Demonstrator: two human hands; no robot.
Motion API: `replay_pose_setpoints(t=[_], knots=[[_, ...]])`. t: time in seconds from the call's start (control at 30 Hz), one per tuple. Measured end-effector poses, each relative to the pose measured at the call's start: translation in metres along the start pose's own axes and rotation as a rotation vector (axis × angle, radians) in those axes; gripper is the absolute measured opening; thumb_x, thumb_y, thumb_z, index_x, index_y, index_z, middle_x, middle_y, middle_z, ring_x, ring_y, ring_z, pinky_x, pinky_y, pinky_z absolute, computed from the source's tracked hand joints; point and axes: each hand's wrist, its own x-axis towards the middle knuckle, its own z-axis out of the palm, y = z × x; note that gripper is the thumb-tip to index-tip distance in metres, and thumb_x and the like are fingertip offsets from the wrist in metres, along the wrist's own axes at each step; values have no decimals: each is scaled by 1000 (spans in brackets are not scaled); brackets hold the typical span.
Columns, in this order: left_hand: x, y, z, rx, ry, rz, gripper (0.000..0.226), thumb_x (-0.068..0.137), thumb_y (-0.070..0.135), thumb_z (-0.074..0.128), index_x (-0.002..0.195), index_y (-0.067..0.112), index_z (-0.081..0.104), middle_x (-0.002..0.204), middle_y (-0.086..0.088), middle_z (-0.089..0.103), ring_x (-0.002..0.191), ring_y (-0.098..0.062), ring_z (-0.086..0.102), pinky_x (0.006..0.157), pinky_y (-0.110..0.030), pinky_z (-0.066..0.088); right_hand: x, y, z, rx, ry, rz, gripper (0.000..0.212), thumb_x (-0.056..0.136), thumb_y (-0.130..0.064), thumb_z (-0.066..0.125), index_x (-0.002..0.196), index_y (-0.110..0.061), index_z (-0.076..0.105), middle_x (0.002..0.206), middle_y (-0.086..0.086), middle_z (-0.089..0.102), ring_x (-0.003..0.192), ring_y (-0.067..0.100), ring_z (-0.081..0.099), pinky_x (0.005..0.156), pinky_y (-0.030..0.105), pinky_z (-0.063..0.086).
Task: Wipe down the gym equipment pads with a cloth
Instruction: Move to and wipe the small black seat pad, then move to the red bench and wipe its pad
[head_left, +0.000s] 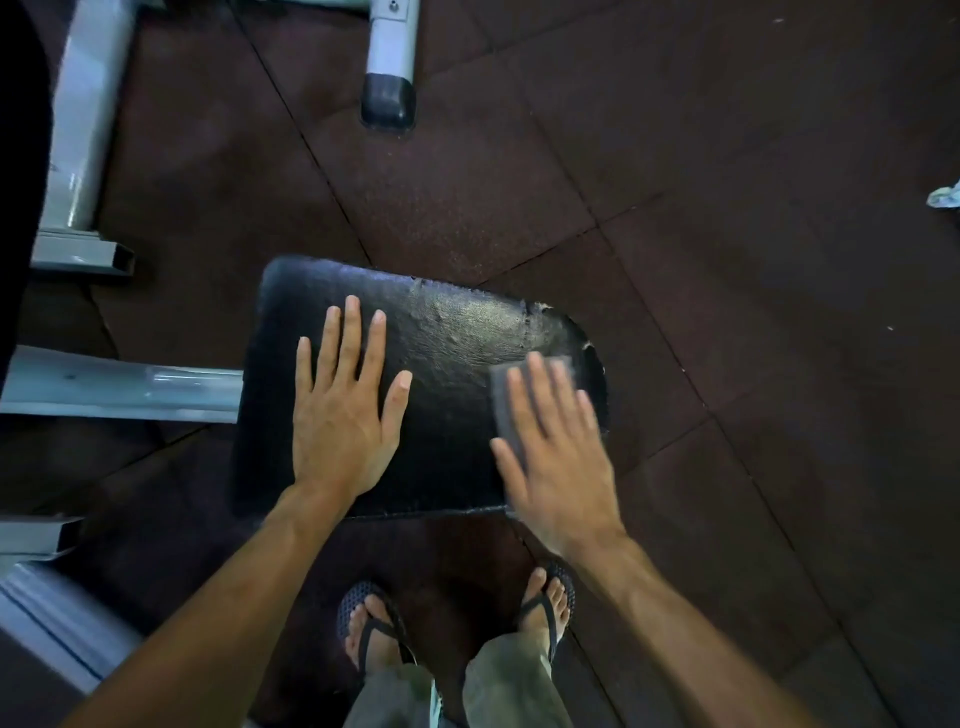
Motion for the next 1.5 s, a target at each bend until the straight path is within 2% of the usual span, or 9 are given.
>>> replay_pose_setpoints(t=[0.2,0.47,0.57,0.7,0.87,1.03,1.2,1.4,1.5], knots=[[1,3,1,26,3,-13,67,103,52,13,158,15,15,167,-10,6,155,-25,4,126,-51,9,58,-9,-11,90,110,339,66,105,-48,22,159,-12,8,167,12,1,154,31,-4,124,51,13],[0,0,1,6,0,1,65,104,50,15,158,15,15,168,-9,6,156,-23,3,126,-50,10,13,-39,6,31,29,6,70,105,-49,30,159,-14,4,168,8,-4,155,24,-9,126,46,10],[0,0,2,-4,19,1,64,104,50,15,158,15,17,167,-9,8,156,-24,5,126,-49,9,18,-35,7,45,70,15,67,105,-47,31,159,-14,8,168,8,-2,155,24,-7,126,45,7],[0,-1,2,-2,6,1,64,104,50,14,158,15,17,167,-9,8,155,-24,5,126,-49,7,30,-44,14,55,159,92,54,106,-30,30,155,-8,25,164,13,20,153,29,14,123,46,24],[-7,6,-14,-13,-142,-41,69,101,54,7,158,15,10,167,-9,1,155,-24,-1,126,-49,5,26,-37,-5,337,96,73,60,102,-10,51,155,-4,24,163,13,25,153,26,15,123,40,24],[-94,43,-67,-193,-376,-58,92,89,69,-10,157,14,19,166,-7,11,155,-19,4,125,-44,9,-42,-55,-73,766,-136,295,53,107,-17,40,156,-12,20,164,6,21,152,19,18,122,24,14],[-191,90,-136,-200,-678,-47,106,80,78,-9,155,13,27,164,-10,25,153,-20,18,124,-40,20,-159,-66,-122,797,-179,635,51,107,-28,38,155,-17,28,156,5,41,141,21,41,116,28,25],[-246,179,-198,-82,-848,214,55,104,44,30,150,15,37,155,-9,41,145,-21,36,117,-38,30,-297,-48,-172,1025,-152,1026,53,106,-21,39,156,-12,24,162,17,21,150,34,19,118,34,13],[-259,246,-211,2,-882,410,53,104,45,30,148,16,40,150,-7,47,138,-23,44,111,-38,37,-360,-27,-183,1067,-63,1202,50,106,-27,41,153,-13,32,146,19,49,135,37,46,112,43,36]])
